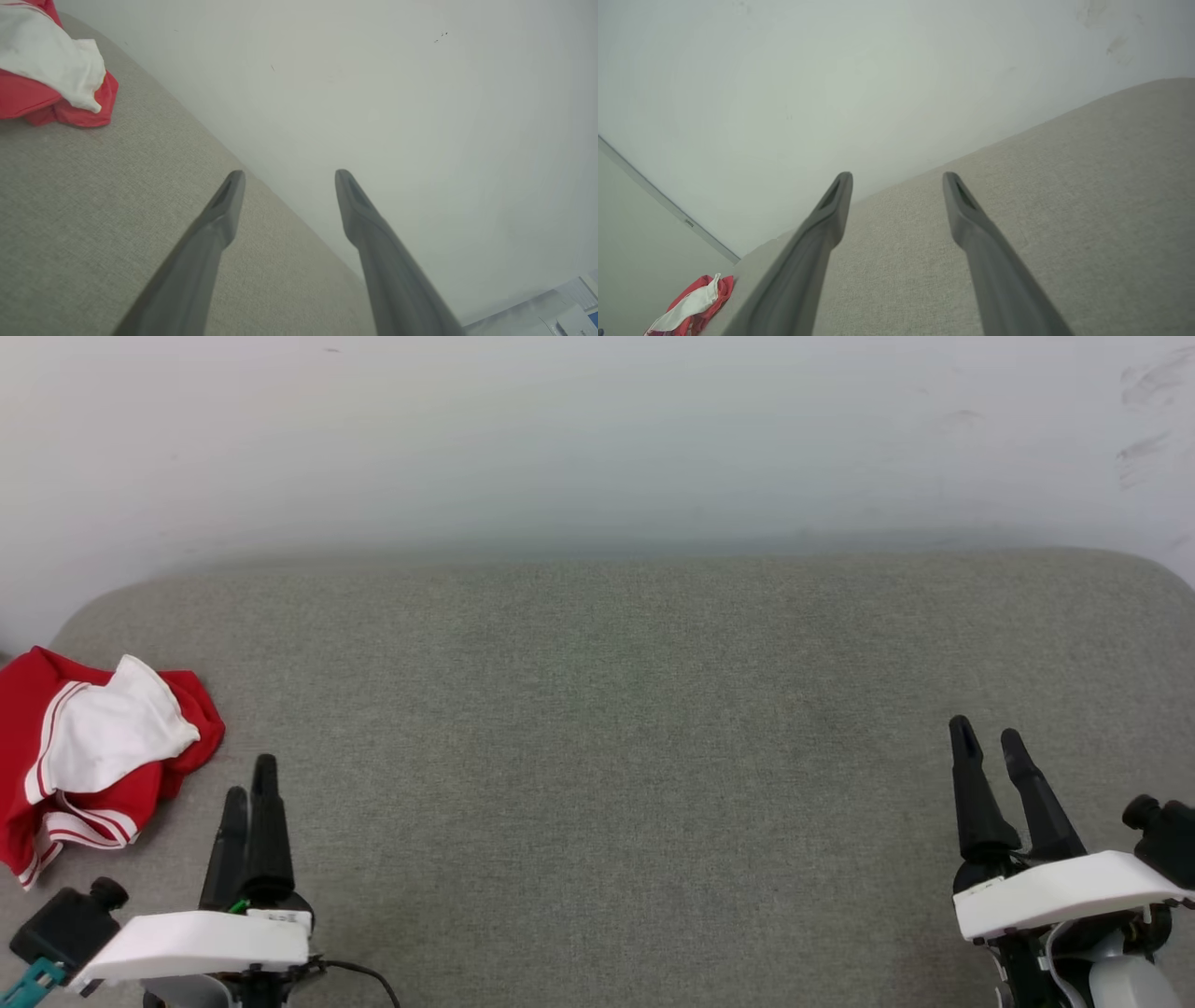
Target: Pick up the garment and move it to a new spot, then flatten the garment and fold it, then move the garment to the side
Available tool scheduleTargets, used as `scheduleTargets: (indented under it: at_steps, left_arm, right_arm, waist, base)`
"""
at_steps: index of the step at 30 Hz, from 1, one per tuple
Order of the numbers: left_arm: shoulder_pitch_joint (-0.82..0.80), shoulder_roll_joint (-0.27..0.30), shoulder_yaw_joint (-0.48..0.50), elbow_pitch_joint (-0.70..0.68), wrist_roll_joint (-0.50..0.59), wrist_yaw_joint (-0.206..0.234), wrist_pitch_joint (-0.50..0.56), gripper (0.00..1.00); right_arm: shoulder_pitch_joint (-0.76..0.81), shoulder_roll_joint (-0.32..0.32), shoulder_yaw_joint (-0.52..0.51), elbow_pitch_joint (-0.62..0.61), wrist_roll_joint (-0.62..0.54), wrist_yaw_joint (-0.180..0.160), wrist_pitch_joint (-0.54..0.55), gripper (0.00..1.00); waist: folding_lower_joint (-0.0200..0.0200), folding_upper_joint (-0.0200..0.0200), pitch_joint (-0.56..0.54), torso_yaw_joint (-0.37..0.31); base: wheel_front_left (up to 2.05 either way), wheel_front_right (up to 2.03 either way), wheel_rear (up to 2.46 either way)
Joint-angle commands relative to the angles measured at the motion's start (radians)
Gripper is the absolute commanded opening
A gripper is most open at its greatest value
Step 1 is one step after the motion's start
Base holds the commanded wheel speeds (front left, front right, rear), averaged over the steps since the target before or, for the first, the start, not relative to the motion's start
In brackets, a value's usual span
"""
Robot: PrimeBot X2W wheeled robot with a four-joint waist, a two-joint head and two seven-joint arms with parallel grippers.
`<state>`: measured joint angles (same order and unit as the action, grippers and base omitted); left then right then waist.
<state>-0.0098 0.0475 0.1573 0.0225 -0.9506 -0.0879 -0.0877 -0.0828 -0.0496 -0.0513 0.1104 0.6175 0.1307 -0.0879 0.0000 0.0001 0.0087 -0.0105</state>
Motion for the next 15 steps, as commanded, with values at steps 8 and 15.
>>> scheduleTargets:
  at_steps: [8, 15]
  left_arm:
    - [0.018, 0.003, -0.072, -0.066, 0.225, 0.006, -0.034, 1.0]
    - [0.028, 0.003, -0.136, -0.091, 0.418, 0.036, -0.053, 1.0]
  right_arm:
    - [-0.024, -0.001, 0.03, -0.021, -0.227, 0.0, -0.033, 1.0]
    - [-0.025, -0.001, 0.014, -0.031, -0.329, 0.0, -0.053, 1.0]
  waist:
    - [0.0, -0.0001, 0.008, -0.002]
    - [0.0, -0.0001, 0.012, -0.003]
  base:
    - [0.0, 0.0, 0.0]
    - [0.0, 0.0, 0.0]
